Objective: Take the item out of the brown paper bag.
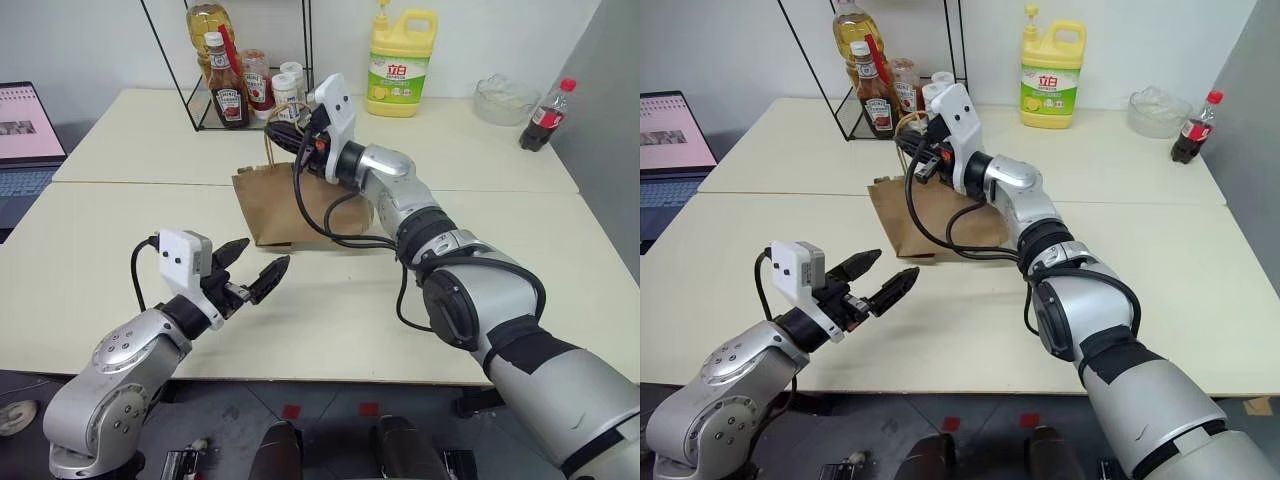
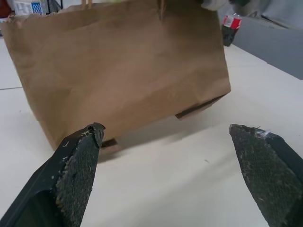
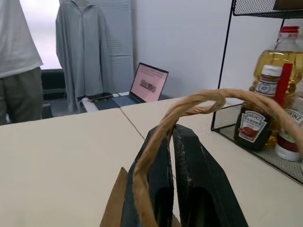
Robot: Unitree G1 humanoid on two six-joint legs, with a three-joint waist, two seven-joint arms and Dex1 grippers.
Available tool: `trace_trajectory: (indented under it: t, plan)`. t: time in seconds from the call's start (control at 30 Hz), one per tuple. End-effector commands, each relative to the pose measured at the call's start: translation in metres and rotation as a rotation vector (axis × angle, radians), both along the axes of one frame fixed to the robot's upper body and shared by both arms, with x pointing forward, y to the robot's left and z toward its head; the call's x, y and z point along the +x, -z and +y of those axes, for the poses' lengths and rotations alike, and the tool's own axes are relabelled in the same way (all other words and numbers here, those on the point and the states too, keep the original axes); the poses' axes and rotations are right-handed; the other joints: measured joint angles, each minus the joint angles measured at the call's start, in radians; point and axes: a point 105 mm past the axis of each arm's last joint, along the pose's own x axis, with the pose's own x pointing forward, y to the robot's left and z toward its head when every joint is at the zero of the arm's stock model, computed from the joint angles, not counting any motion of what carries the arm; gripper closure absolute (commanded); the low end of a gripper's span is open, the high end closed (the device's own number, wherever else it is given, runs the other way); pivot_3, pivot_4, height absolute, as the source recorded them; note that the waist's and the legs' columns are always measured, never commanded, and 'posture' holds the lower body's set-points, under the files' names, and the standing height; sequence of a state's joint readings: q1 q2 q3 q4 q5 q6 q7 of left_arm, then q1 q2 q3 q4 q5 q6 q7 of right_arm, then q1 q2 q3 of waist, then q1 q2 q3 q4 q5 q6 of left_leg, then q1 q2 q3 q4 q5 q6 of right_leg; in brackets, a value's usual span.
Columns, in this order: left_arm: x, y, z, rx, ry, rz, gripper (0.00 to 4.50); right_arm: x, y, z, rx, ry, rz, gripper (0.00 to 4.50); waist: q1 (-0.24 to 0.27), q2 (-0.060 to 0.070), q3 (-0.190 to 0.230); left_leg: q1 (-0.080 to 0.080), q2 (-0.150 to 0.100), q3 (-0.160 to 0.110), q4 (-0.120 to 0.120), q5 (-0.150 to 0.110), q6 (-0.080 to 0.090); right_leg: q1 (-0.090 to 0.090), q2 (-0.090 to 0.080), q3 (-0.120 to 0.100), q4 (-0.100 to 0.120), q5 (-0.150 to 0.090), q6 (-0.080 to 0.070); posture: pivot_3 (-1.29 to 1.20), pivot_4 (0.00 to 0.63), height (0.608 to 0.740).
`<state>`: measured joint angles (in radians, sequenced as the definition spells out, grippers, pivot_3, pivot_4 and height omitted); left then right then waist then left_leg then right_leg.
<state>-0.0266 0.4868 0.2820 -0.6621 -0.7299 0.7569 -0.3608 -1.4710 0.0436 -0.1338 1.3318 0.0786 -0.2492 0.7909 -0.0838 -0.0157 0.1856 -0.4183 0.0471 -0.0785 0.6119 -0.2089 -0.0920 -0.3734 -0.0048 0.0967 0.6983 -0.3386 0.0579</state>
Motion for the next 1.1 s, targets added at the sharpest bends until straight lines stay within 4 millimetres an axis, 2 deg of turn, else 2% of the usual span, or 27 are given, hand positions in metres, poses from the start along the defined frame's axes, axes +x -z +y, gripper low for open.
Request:
trace_trajectory:
  t: [0.03,0.23,0.43,0.67,0.9,0.93,1.1]
  plan:
    - [-0.001,-0.010,-0.005,-0.012,0.021,-0.044,0.00,-0.004,-0.014,0.002,-0.003,-0.001,-0.088,4.49,0.000,0.000,0.000,0.000,0.000,0.000,0.000,0.000,0.000,0.000,0.000,0.000,0.000,0.000,0.000,0.00,0.150,0.740]
    - [-0.001,-0.009,-0.006,-0.013,0.026,-0.041,0.00,-0.005,0.011,0.002,-0.078,-0.021,-0.062,4.49,0.000,0.000,0.000,0.000,0.000,0.000,0.000,0.000,0.000,0.000,0.000,0.000,0.000,0.000,0.000,0.00,0.150,0.740]
    - [-0.001,-0.007,-0.006,-0.011,0.033,-0.032,0.00,0.000,0.023,-0.014,-0.129,-0.016,-0.044,4.49,0.000,0.000,0.000,0.001,0.000,0.000,0.000,0.000,0.000,0.001,0.000,0.000,0.000,0.000,0.000,0.00,0.150,0.740]
    - [0.003,-0.007,-0.009,-0.009,0.064,-0.030,0.00,0.006,0.024,-0.039,-0.154,-0.015,-0.040,2.71,0.000,0.000,0.000,0.001,0.000,0.000,0.000,0.000,0.000,0.001,0.000,0.000,0.000,0.000,0.000,0.00,0.150,0.740]
    - [0.005,-0.006,-0.007,0.027,0.116,-0.011,0.00,0.003,0.027,-0.073,-0.232,-0.071,-0.046,0.18,0.000,0.000,0.000,0.001,0.000,0.000,0.000,0.000,0.000,0.001,0.000,0.000,0.000,0.000,0.000,0.00,0.150,0.740]
    - [0.005,-0.006,-0.005,0.030,0.118,-0.010,0.00,0.003,0.027,-0.077,-0.236,-0.076,-0.045,0.03,0.000,0.000,0.000,0.001,0.000,0.000,0.000,0.000,0.000,0.001,0.000,0.000,0.000,0.000,0.000,0.00,0.150,0.740]
    - [0.009,-0.011,0.001,0.076,0.168,-0.002,0.00,-0.005,0.032,-0.105,-0.274,-0.109,-0.034,0.03,0.000,0.000,0.000,0.001,0.000,0.000,0.000,0.000,0.000,0.002,0.000,0.000,0.000,0.000,0.000,0.00,0.150,0.740]
